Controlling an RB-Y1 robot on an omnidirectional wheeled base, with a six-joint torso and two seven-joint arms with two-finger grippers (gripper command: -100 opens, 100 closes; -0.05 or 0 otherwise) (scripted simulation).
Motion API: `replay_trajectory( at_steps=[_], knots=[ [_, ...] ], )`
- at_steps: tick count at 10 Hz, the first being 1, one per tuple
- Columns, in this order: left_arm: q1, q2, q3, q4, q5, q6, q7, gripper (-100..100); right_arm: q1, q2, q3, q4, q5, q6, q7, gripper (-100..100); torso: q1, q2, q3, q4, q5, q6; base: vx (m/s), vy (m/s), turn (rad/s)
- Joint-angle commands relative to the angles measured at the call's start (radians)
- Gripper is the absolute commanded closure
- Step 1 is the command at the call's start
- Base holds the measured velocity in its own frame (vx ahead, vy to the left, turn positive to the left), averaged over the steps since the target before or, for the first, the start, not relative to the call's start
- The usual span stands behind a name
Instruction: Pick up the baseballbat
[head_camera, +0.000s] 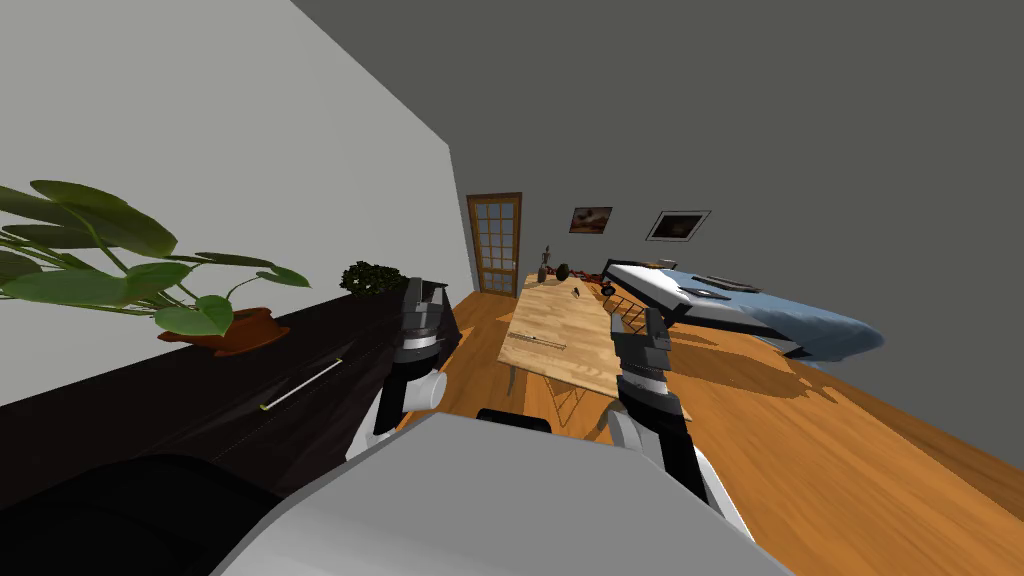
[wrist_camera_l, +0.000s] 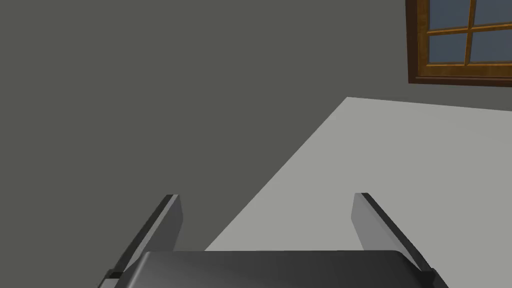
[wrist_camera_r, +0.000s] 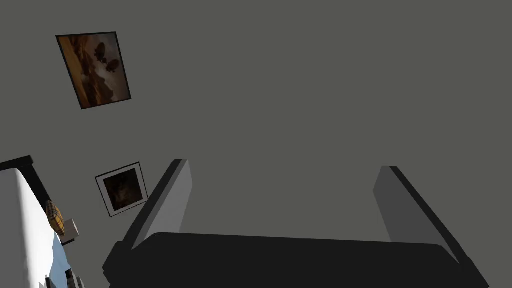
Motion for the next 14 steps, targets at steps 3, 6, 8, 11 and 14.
replay_trajectory(
  at_steps=[3, 6, 8, 11, 14],
  knots=[
    [0.000, 0.000, 0.000, 0.000, 0.000, 0.000, 0.000, 0, -0.044, -0.087, 0.037, 0.061, 0.020, -0.006, 0.028, -100, -0.001, 0.004, 0.002, 0.001, 0.000, 0.000, -0.064, -0.012, 0.051],
    [0.000, 0.000, 0.000, 0.000, 0.000, 0.000, 0.000, 0, -0.102, -0.152, 0.085, 0.143, 0.048, -0.015, 0.065, -100, -0.001, 0.006, 0.003, 0.001, 0.000, 0.000, -0.090, -0.015, 0.083],
    [0.000, 0.000, 0.000, 0.000, 0.000, 0.000, 0.000, 0, -0.125, -0.175, 0.105, 0.177, 0.060, -0.018, 0.081, -100, 0.000, 0.006, 0.004, 0.001, 0.000, 0.000, -0.084, 0.000, 0.075],
    [0.000, 0.000, 0.000, 0.000, 0.000, 0.000, 0.000, 0, -0.203, -0.247, 0.173, 0.279, 0.104, -0.032, 0.132, -100, -0.001, 0.005, 0.003, 0.001, 0.000, 0.000, -0.082, -0.006, 0.126],
    [0.000, 0.000, 0.000, 0.000, 0.000, 0.000, 0.000, 0, -0.258, -0.300, 0.224, 0.374, 0.139, -0.042, 0.169, -100, 0.000, 0.005, 0.003, 0.001, 0.000, 0.000, -0.076, 0.006, 0.107]
  ],
)
